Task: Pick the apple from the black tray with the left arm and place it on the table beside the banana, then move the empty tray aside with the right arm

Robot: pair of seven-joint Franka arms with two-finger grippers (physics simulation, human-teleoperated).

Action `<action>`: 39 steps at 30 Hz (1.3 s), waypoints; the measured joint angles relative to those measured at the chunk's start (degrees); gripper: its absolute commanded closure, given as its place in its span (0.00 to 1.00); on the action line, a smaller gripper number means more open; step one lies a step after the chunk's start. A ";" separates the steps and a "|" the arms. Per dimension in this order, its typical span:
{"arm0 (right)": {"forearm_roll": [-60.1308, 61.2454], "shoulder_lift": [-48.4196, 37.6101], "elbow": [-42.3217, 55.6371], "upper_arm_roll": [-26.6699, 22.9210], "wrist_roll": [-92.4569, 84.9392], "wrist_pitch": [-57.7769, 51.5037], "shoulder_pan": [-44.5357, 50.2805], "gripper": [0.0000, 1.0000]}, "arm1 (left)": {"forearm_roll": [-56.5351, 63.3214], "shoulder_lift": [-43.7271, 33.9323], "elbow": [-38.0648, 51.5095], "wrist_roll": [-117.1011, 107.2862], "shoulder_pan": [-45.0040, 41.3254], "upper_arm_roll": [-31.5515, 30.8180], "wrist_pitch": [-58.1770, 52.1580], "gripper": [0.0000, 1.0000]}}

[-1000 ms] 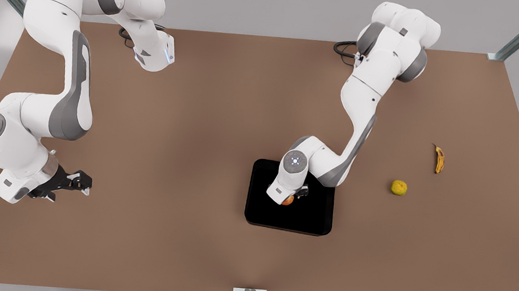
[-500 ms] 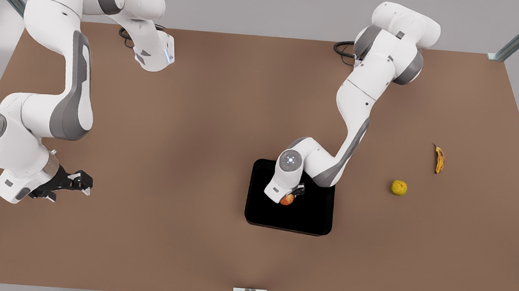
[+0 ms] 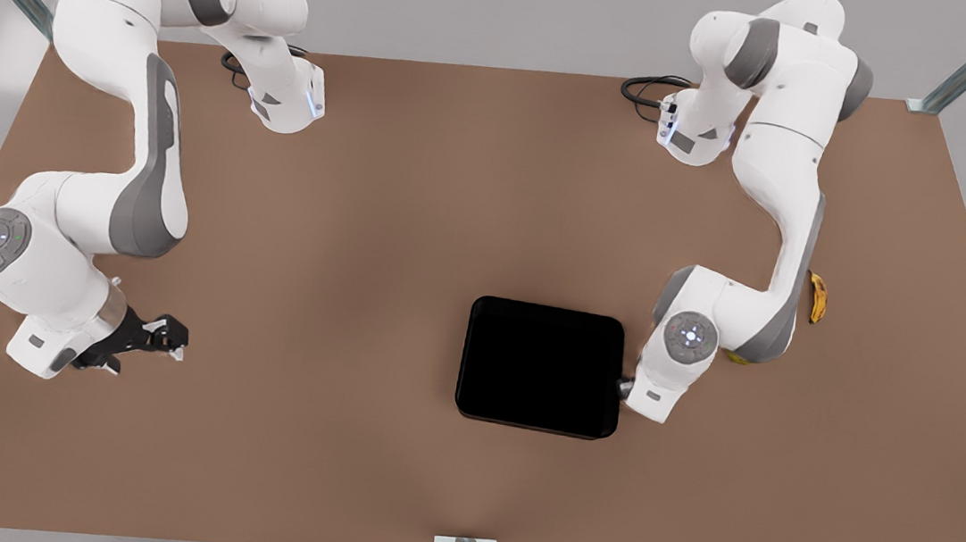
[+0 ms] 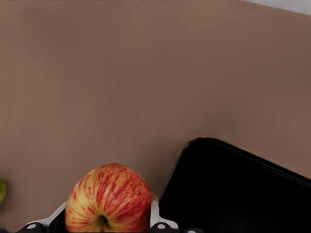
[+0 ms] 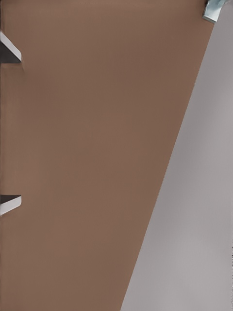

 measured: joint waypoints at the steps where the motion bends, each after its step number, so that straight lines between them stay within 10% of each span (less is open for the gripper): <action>1: -0.04 -0.85 0.40 0.00 0.84 -1.17 3.07 0.00 | -0.07 0.15 -0.15 2.06 1.97 0.06 -0.71 0.18; 7: -1.10 -1.43 5.33 0.35 13.27 -6.86 22.40 0.00 | -0.32 3.92 -1.40 13.46 8.69 0.25 0.16 0.00; 14: 1.04 1.23 5.51 3.67 31.58 -7.31 26.57 0.00 | -11.51 -25.19 -6.27 22.35 9.54 -0.02 -8.37 0.00; 39: -8.90 4.80 -17.00 8.60 76.44 21.56 28.93 0.00 | -14.15 -21.32 -1.27 33.56 18.15 1.54 -17.80 0.00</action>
